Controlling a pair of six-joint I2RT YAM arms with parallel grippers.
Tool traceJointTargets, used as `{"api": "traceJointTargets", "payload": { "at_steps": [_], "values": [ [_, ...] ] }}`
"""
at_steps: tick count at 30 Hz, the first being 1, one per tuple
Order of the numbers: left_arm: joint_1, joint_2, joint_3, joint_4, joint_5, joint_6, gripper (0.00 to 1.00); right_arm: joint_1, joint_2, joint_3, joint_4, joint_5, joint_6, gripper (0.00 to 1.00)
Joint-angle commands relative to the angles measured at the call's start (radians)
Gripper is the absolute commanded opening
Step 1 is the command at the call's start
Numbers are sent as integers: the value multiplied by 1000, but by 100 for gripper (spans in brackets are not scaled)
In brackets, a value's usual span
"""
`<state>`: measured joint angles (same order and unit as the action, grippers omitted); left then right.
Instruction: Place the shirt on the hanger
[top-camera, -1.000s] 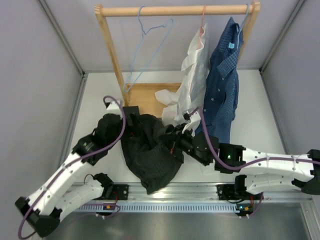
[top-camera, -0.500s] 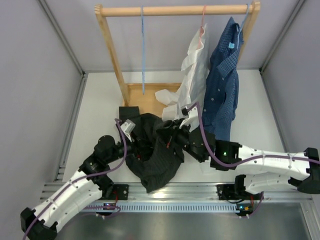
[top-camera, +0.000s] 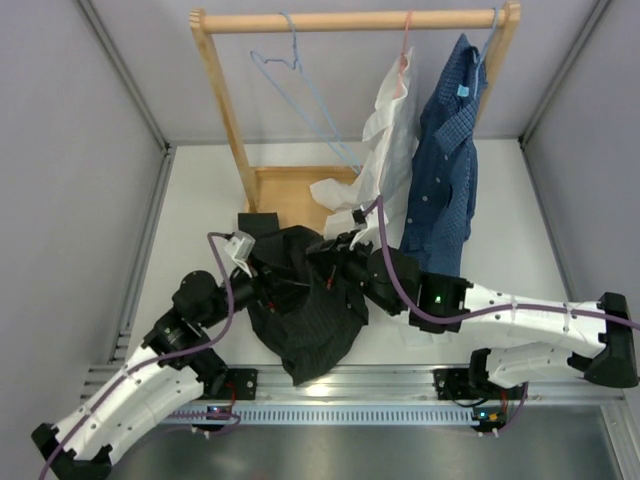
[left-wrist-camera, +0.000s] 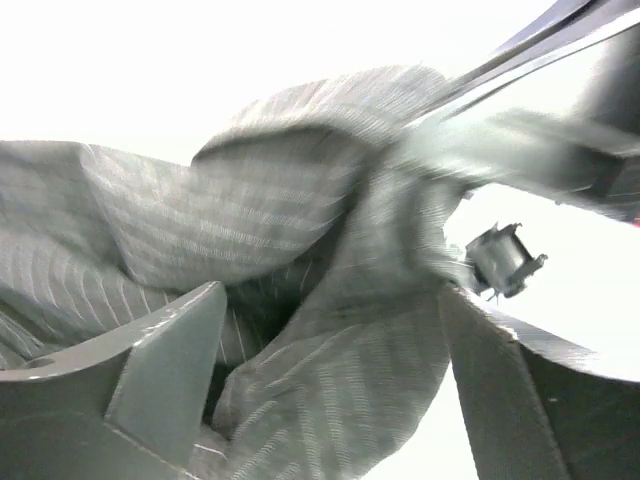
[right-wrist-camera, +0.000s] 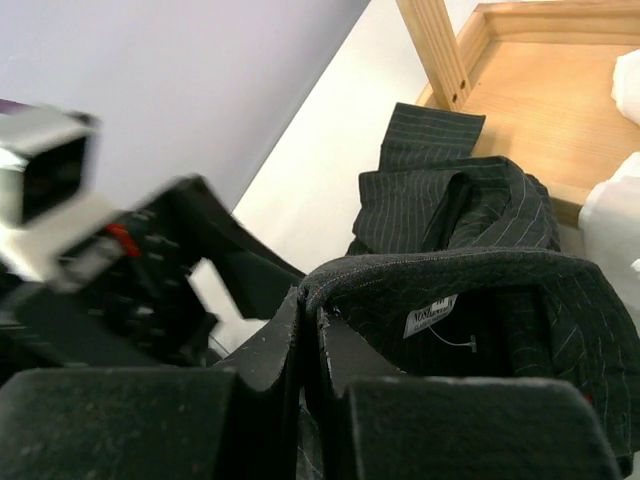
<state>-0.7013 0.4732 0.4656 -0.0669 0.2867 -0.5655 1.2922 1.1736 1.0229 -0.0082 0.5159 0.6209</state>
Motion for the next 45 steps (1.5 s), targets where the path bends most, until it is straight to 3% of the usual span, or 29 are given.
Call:
{"api": "traceJointTargets", "payload": {
  "at_steps": [1,8,13,20,21,22,23,24,26,27,28,29,32,35,38,45],
  "values": [
    [-3,-48,108,-103,-77,48,93,-33,-12,22,48,-19,-23,0],
    [-3,-47,114,-51,124,98,98,-148,47,83,-15,-105,-36,0],
    [-3,31,93,-54,-36,76,95,-148,63,123,-1,-157,-27,0],
    [-24,117,99,-54,-205,82,81,-136,64,141,62,-272,0,0],
    [-26,117,103,-53,-204,84,76,-131,64,141,68,-284,2,0],
    [-29,117,110,-51,-183,84,64,-126,64,143,73,-293,3,0],
    [-30,113,122,-51,-167,82,19,-125,66,141,88,-304,3,0],
    [-30,107,128,-54,-152,81,2,-126,64,138,99,-335,0,0],
    [-30,75,184,-101,-136,66,0,-128,57,138,105,-372,-36,11],
    [-30,62,214,-141,-144,59,0,-129,51,140,90,-413,-100,42],
    [-30,50,249,-234,-150,59,0,-136,35,129,74,-424,-127,65],
    [-30,32,284,-285,-140,76,0,-140,-9,115,60,-430,-147,73],
    [-30,59,454,-525,-49,133,0,-212,-118,42,14,-502,-200,76],
    [-30,99,576,-713,65,173,0,-330,-196,-9,-56,-734,-231,73],
    [-30,56,571,-731,230,222,0,-404,-209,-17,-163,-854,-305,70],
    [-30,-35,561,-729,284,251,0,-429,-138,-66,-113,-1102,-388,66]
  ]
}}
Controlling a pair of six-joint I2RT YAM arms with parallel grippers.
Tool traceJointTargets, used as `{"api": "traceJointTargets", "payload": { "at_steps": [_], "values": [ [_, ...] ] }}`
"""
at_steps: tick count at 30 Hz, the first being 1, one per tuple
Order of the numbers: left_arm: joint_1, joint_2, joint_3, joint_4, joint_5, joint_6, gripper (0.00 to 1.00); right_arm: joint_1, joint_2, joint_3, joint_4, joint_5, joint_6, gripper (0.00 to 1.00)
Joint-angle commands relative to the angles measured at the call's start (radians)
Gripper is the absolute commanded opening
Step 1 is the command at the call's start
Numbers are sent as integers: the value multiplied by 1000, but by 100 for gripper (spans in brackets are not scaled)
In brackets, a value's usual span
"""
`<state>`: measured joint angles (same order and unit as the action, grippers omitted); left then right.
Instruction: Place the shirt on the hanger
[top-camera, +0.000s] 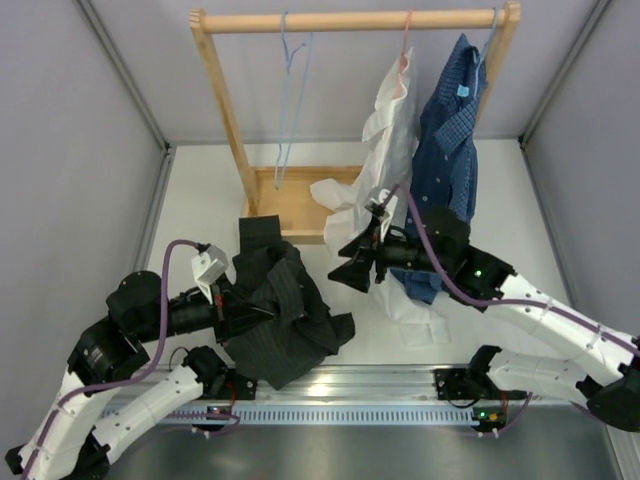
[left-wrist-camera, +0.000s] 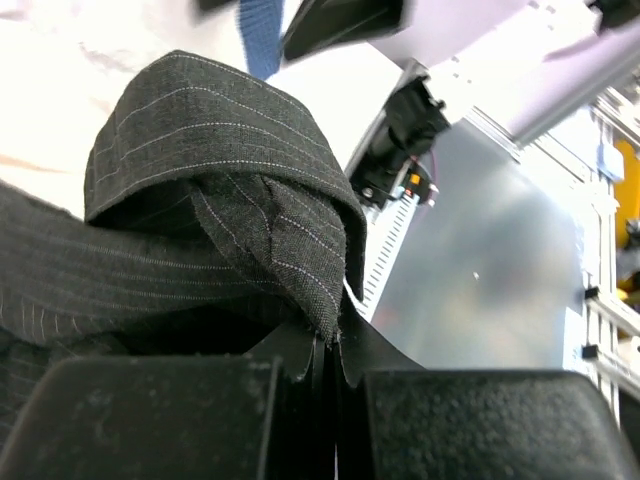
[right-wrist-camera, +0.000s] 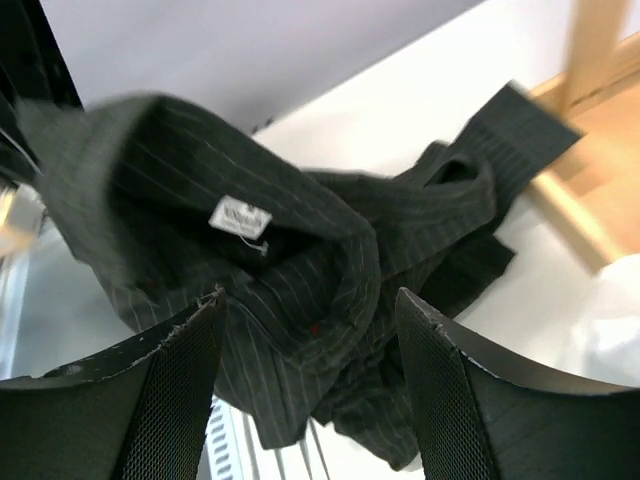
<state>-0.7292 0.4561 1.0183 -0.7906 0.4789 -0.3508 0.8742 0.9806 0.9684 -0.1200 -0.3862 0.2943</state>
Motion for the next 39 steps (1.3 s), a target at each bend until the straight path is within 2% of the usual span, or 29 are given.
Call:
{"api": "traceJointTargets", "payload": {
  "at_steps": [1,8,13,17,22,23,24,25,26,27,29,31,32,34,35,36,37,39],
  "values": [
    [-3,-16,8,-2,95,38,0,-9,99,-5,-3,-218,-69,66],
    [-1,-27,-23,31,119,39,0,6,269,-17,92,-194,-46,62],
    [-3,-31,-35,50,115,30,0,71,380,0,109,-174,-58,62],
    [-3,-39,-38,60,121,30,0,74,440,-39,227,-155,-41,59],
    [-3,-30,-17,83,87,33,0,78,468,-42,298,-175,-38,42],
    [-3,-17,-11,88,73,36,0,80,452,-34,281,-146,-56,22],
    [-3,-7,2,93,16,39,0,80,434,-7,254,-111,-69,4],
    [-1,4,18,94,-46,38,0,82,376,10,217,-56,-82,0],
    [-3,38,66,93,-131,30,0,82,339,32,141,49,-107,0],
    [-1,56,95,94,-313,24,0,89,267,93,90,100,-116,0],
    [-3,119,199,106,-467,51,0,106,204,180,-66,262,-148,0],
    [-3,166,274,163,-662,122,0,153,144,337,-171,423,-176,0],
    [-3,197,319,178,-695,150,0,170,135,396,-223,473,-185,0],
    [-3,336,503,166,-764,229,0,241,122,553,-369,579,-193,0],
    [-3,393,576,157,-798,242,0,296,118,629,-404,690,-192,0],
    [-3,502,709,149,-806,287,0,325,109,660,-452,740,-188,0],
    [-3,554,774,137,-795,308,0,357,106,685,-470,783,-185,0],
    [-1,672,932,96,-675,378,0,446,87,724,-492,916,-147,0]
  ]
}}
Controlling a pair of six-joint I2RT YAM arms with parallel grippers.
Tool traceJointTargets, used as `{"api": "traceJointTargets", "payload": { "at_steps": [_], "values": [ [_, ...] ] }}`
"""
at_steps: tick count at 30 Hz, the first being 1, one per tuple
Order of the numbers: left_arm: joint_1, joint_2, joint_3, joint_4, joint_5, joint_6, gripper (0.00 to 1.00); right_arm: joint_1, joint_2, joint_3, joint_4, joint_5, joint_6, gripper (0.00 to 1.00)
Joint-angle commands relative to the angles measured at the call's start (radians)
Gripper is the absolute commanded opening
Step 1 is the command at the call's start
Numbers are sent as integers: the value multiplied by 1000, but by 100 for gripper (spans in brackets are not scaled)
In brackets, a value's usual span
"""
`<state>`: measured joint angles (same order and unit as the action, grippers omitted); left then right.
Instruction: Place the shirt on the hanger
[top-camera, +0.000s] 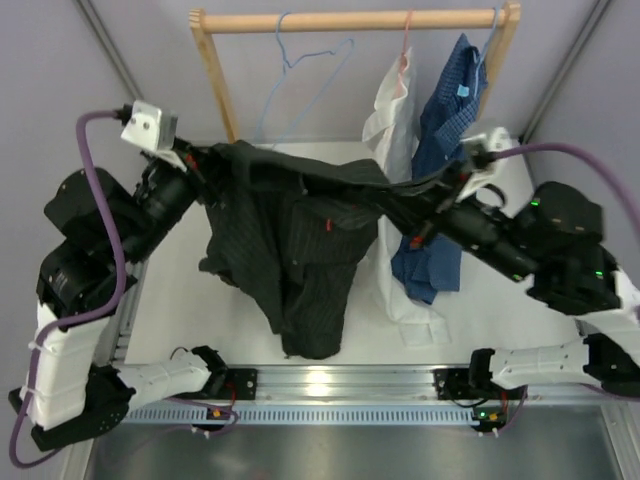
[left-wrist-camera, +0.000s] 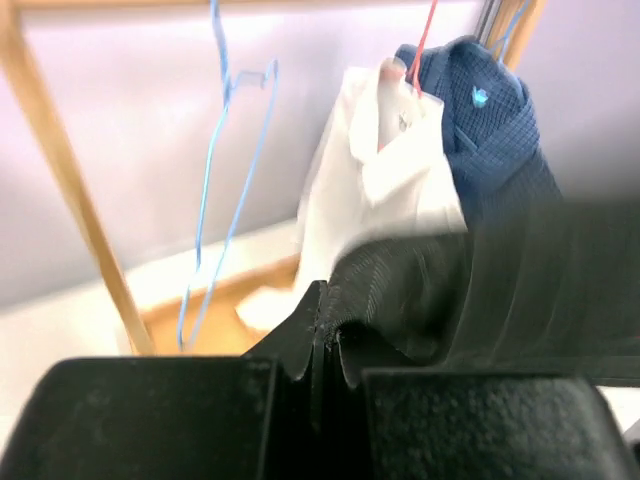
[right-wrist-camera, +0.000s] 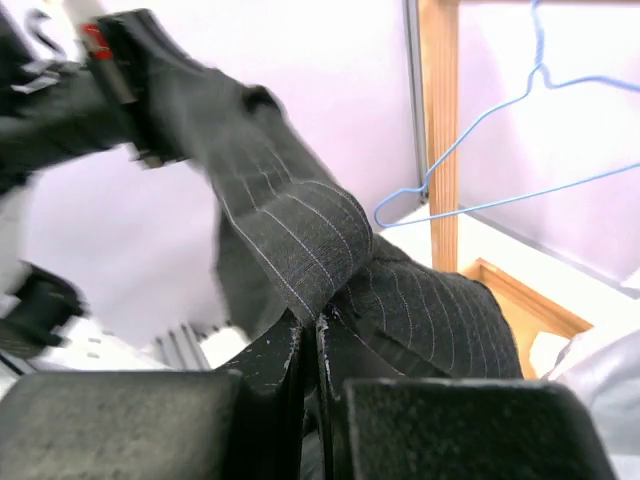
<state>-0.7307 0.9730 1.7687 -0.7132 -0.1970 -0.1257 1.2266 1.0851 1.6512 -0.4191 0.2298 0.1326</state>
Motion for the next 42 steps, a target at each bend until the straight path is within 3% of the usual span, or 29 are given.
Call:
{"api": "traceJointTargets", "payload": {
  "at_steps": [1,3,6,8,12,14,17,20,23,25,26,27,30,33,36,42],
  "values": [
    [1,174,205,15,2,173,0,123,-17,45,-201,301,28,0],
    [1,187,210,14,85,198,0,204,-10,33,-208,393,50,0],
    [1,120,51,40,96,178,0,252,-4,-51,-201,444,125,0],
    [1,11,-173,73,44,123,0,255,-11,-156,-157,453,188,0],
    [1,-195,-527,121,-129,-139,0,252,-24,-319,-98,525,269,0],
    [1,-265,-705,126,-136,-208,0,229,-13,-382,-93,526,318,0],
    [1,-241,-840,130,-88,-249,0,174,19,-463,-83,474,380,0],
    [4,-136,-848,127,-149,-288,0,66,38,-543,-52,378,424,0],
    [46,-12,-795,115,-148,-278,10,-28,36,-591,-7,283,435,0],
    [123,100,-692,83,-102,-261,33,-47,45,-591,3,260,430,0],
    [143,130,-657,61,-58,-259,62,-58,61,-581,3,255,427,0],
    [155,147,-628,57,-47,-262,74,-64,68,-574,3,249,426,0],
    [160,142,-548,58,-15,-279,87,-104,113,-556,11,227,418,0],
    [159,86,-515,86,14,-288,88,-179,170,-538,26,177,415,0],
    [157,-5,-577,125,10,-302,88,-239,219,-522,52,143,427,0],
    [122,-127,-831,176,70,-385,79,-292,262,-518,127,111,458,0]
  ]
}}
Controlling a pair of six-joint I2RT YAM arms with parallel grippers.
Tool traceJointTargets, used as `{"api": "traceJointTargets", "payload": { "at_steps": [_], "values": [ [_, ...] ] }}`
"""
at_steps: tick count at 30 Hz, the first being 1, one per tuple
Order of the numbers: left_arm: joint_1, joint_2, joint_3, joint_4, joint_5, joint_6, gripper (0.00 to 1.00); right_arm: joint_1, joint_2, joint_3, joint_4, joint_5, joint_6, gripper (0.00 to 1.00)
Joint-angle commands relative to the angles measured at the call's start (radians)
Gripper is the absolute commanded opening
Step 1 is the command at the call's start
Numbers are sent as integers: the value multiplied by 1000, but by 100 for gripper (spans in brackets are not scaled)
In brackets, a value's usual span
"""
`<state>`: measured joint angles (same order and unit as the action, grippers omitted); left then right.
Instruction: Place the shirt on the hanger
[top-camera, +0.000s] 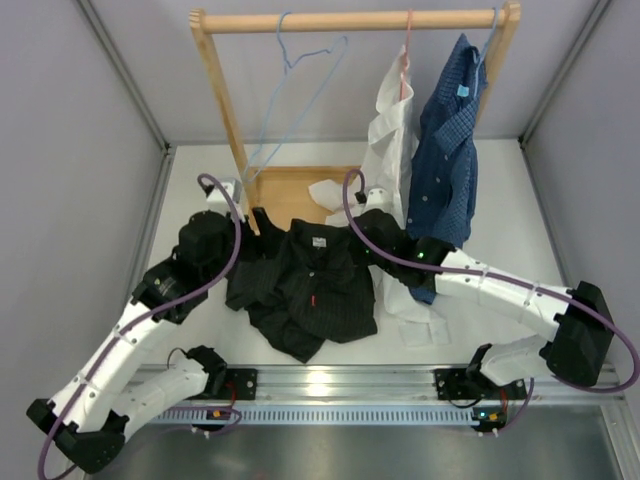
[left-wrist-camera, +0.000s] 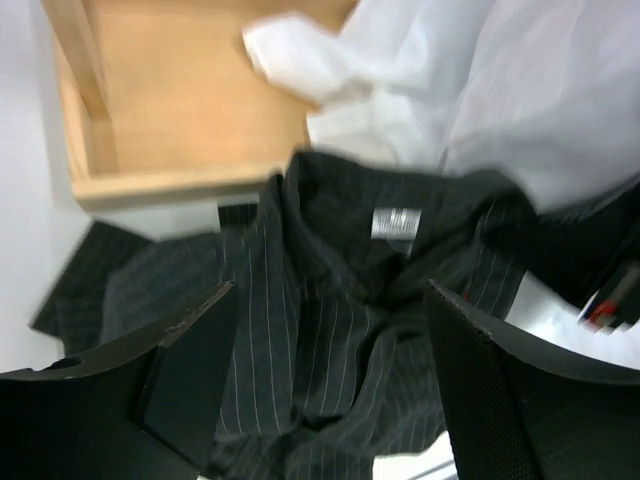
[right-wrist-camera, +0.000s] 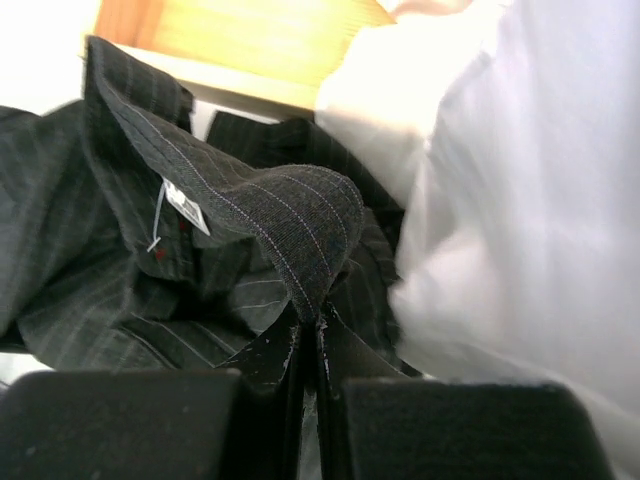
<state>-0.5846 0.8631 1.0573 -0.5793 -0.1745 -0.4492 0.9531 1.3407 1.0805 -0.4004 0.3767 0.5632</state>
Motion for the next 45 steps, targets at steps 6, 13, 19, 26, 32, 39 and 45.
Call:
{"api": "traceJointTargets", "payload": {
  "at_steps": [6,13,19,26,32,39,45],
  "values": [
    [-50,71,-185,153,61,-97,70,-16,-28,-2,190,-122,38,0],
    [-55,227,-140,230,3,-193,51,3,-90,-33,207,-128,12,0],
    [-63,323,-109,226,-49,-272,47,13,-110,-37,210,-113,-8,0],
    [-66,336,-143,214,-103,-316,42,13,-130,-51,219,-121,-13,0],
    [-64,323,-128,220,-105,-292,0,21,-163,-82,262,-157,-17,0],
    [-64,162,-122,99,-83,-220,0,21,-173,-79,279,-248,-57,58],
    [-66,30,-99,-80,-74,-168,0,21,-186,-18,284,-340,-63,100]
  ]
}}
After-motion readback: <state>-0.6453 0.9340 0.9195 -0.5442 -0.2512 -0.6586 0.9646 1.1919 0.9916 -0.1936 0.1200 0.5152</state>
